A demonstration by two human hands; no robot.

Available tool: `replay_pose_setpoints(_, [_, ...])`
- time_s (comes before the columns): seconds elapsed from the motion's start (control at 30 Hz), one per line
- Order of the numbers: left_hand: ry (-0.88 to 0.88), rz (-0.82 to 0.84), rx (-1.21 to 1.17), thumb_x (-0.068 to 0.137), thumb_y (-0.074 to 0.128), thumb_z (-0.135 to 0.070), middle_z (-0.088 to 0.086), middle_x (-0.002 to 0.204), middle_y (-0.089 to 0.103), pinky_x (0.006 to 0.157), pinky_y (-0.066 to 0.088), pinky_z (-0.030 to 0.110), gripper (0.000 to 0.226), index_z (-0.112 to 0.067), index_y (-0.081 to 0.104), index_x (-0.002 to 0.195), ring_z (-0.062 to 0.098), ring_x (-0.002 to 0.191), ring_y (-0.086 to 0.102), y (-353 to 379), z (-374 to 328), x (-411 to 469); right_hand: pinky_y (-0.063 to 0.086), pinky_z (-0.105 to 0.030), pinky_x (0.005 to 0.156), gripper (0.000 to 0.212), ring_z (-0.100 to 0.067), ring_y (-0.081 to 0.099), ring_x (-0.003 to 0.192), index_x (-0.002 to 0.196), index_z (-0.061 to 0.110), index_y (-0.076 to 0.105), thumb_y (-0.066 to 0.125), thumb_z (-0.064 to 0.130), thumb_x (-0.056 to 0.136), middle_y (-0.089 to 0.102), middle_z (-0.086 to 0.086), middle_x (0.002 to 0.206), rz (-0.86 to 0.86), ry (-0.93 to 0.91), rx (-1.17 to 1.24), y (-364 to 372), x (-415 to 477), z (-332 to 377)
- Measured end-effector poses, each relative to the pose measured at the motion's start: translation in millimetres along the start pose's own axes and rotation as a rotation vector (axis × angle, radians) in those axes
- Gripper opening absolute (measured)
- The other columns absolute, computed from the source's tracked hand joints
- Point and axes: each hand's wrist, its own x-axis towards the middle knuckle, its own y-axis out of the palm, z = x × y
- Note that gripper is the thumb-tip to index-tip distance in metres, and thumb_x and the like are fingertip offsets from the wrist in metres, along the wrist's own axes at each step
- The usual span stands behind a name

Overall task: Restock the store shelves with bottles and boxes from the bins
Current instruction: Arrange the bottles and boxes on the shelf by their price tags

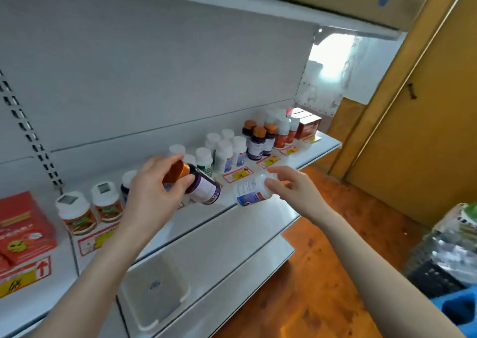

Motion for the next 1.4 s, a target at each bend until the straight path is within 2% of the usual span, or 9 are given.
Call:
replay_pose_setpoints(0.23, [-0.016, -0.03, 0.008, 0.08, 0.068, -0.01, 0.004, 0.105, 0.057, 0.088, 0.041, 0.03, 0.035, -0.009, 0.063, 0.115, 0.022, 0.103, 0.052, 15.9, 1.8, 48.8, 0.052, -0.03, 0.079, 0.028, -0.014, 0.06, 0.093, 0.107, 0.017, 0.059, 0.063, 0.032, 0.085, 0.062, 0.0, 0.102, -0.157, 0.068, 0.224, 3.0, 62.0, -9.8])
replay_pose_setpoints(0.43, [-0.136, -0.131, 0.029, 0.083, 0.064, -0.016, -0.007, 0.101, 0.053, 0.089, 0.044, 0.031, 0.034, -0.016, 0.062, 0.116, 0.012, 0.098, 0.049, 25.1, 6.2, 72.9, 0.053, -0.031, 0.079, 0.021, -0.019, 0.063, 0.091, 0.101, 0.015, 0.057, 0.063, 0.029, 0.086, 0.063, -0.001, 0.096, -0.187, 0.014, 0.341, 6.4, 137.4, -2.6])
replay_pose_setpoints(0.6, [-0.161, -0.225, 0.092, 0.083, 0.064, -0.014, -0.004, 0.102, 0.053, 0.073, 0.038, 0.011, 0.033, -0.013, 0.062, 0.117, 0.012, 0.095, 0.05, 34.2, 6.6, 88.1, 0.045, -0.027, 0.061, 0.028, -0.019, 0.057, 0.077, 0.105, 0.018, 0.056, 0.066, 0.031, 0.083, 0.062, 0.001, 0.094, -0.057, -0.055, 0.378, 16.8, 211.9, 4.6])
replay_pose_setpoints(0.77, [-0.199, -0.32, 0.172, 0.082, 0.065, -0.011, -0.002, 0.1, 0.055, 0.071, 0.038, 0.011, 0.033, -0.008, 0.062, 0.115, 0.014, 0.093, 0.051, 47.3, 1.7, 97.0, 0.049, -0.039, 0.081, 0.033, -0.02, 0.057, 0.087, 0.108, 0.007, 0.059, 0.069, 0.024, 0.081, 0.06, -0.003, 0.097, 0.09, -0.157, 0.341, 42.4, 268.8, 10.4])
replay_pose_setpoints(0.87, [-0.278, -0.39, 0.187, 0.083, 0.064, -0.013, -0.003, 0.102, 0.053, 0.075, 0.038, 0.012, 0.035, -0.012, 0.061, 0.118, 0.011, 0.095, 0.049, 53.2, -3.4, 94.1, 0.046, -0.035, 0.087, 0.034, -0.022, 0.058, 0.094, 0.109, 0.006, 0.06, 0.069, 0.024, 0.082, 0.062, -0.009, 0.105, 0.189, -0.219, 0.219, 61.3, 290.6, 14.1])
replay_pose_setpoints(1.0, [-0.384, -0.454, 0.185, 0.084, 0.063, -0.014, -0.001, 0.106, 0.053, 0.078, 0.041, 0.018, 0.035, -0.014, 0.06, 0.119, 0.012, 0.097, 0.048, 58.2, -10.0, 86.9, 0.038, -0.026, 0.088, 0.038, -0.024, 0.055, 0.109, 0.114, 0.009, 0.059, 0.067, 0.028, 0.083, 0.061, -0.011, 0.117, 0.32, -0.314, 0.024, 81.9, 305.1, 20.5])
replay_pose_setpoints(1.17, [-0.402, -0.502, 0.213, 0.083, 0.064, -0.011, -0.003, 0.103, 0.053, 0.07, 0.039, 0.009, 0.032, -0.012, 0.062, 0.115, 0.011, 0.094, 0.05, 61.0, -18.8, 74.1, 0.036, -0.026, 0.091, 0.04, -0.025, 0.052, 0.115, 0.117, 0.008, 0.058, 0.064, 0.031, 0.085, 0.058, -0.011, 0.124, 0.494, -0.391, -0.16, 104.1, 313.8, 23.2])
replay_pose_setpoints(1.3, [-0.396, -0.497, 0.268, 0.082, 0.066, -0.011, -0.002, 0.101, 0.055, 0.072, 0.042, 0.016, 0.032, -0.009, 0.063, 0.113, 0.016, 0.095, 0.053, 59.6, -20.0, 67.2, 0.035, -0.027, 0.092, 0.043, -0.024, 0.05, 0.118, 0.119, 0.008, 0.056, 0.063, 0.034, 0.085, 0.054, -0.009, 0.129, 0.579, -0.438, -0.271, 118.1, 316.0, 21.4])
replay_pose_setpoints(1.4, [-0.4, -0.52, 0.283, 0.081, 0.066, -0.01, -0.002, 0.102, 0.056, 0.068, 0.039, 0.01, 0.032, -0.009, 0.064, 0.112, 0.013, 0.092, 0.053, 59.4, -20.2, 63.5, 0.037, -0.03, 0.093, 0.045, -0.026, 0.05, 0.118, 0.12, 0.007, 0.055, 0.064, 0.034, 0.084, 0.054, -0.011, 0.128, 0.62, -0.429, -0.297, 125.7, 315.6, 19.0])
